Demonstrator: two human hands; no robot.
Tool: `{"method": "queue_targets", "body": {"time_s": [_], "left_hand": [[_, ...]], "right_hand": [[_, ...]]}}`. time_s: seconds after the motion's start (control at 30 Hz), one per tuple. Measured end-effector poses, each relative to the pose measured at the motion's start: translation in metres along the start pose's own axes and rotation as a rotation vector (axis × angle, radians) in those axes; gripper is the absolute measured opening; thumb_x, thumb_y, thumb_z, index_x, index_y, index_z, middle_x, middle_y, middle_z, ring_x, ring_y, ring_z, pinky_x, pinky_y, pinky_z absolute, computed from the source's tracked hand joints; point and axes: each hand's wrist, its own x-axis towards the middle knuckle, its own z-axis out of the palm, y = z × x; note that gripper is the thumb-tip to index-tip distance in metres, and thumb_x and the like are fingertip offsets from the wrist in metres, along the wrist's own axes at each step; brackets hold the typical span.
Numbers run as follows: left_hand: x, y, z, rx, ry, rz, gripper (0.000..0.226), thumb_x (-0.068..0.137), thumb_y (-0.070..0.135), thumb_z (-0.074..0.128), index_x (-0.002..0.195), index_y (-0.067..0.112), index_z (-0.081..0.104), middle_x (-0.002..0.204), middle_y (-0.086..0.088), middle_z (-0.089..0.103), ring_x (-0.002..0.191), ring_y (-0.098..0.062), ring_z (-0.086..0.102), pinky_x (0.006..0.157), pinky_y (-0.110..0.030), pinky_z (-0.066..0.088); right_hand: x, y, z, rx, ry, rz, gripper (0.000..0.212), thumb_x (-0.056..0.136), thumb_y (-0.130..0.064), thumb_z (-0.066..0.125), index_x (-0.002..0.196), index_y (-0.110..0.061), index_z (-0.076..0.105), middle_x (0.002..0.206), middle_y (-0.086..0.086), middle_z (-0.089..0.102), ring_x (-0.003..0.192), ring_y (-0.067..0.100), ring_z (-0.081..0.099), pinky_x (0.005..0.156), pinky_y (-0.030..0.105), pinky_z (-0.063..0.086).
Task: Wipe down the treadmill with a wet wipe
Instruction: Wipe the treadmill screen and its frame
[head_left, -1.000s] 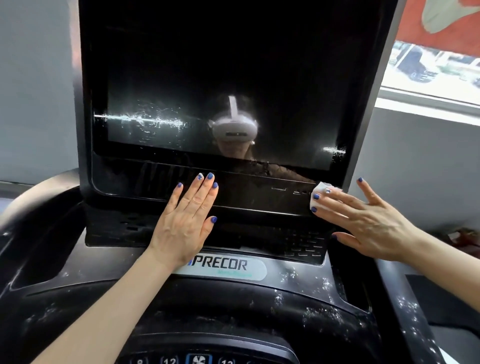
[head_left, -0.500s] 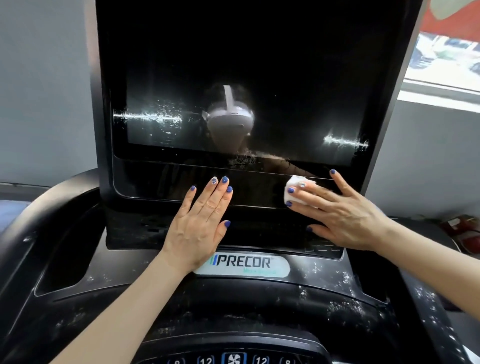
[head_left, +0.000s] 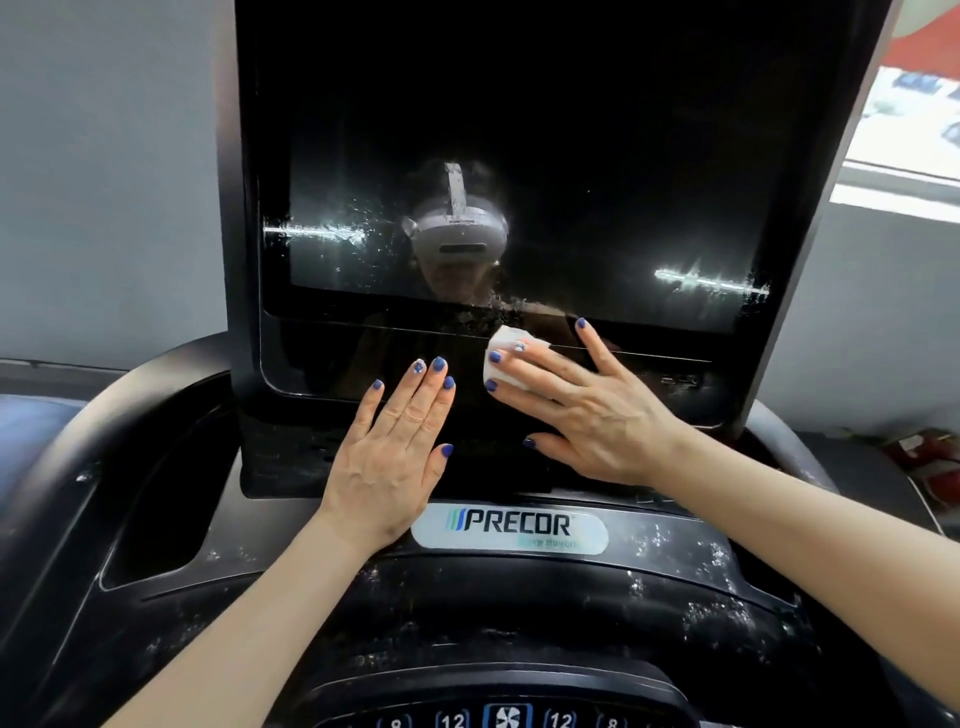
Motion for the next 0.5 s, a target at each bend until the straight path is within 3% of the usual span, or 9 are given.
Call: {"method": "queue_targets", "body": {"time_s": [0.33,0.5], "left_hand": [[0.001,-0.001,-0.003,-0.026,-0.025,-0.001,0.061,0.105,0.033,0.031,0.160,0.010,0.016,0.168,-0.008,0.015,0.156,-0.021,0.010,0.127,-0.042,0.003],[0.000,0.001,-0.002,-0.010,-0.024,-0.005,0.062,0.105,0.034,0.030,0.160,0.010,0.013,0.168,-0.009,0.013,0.157,-0.021,0.006,0.127,-0.042,0.001]], "right_hand": [[-0.093,0.041,0.009,-0.044,-0.073,0.030,0.073,0.096,-0.045,0.036,0.162,-0.033,0.008,0.169,-0.008,0.010,0.155,0.015,0.012,0.123,0.060,0.001],[-0.085,0.028,0.007,-0.025,-0.078,0.080,0.072,0.095,-0.048,0.037,0.161,-0.032,0.013,0.167,-0.006,0.015,0.156,0.013,0.005,0.123,0.058,-0.005]]}}
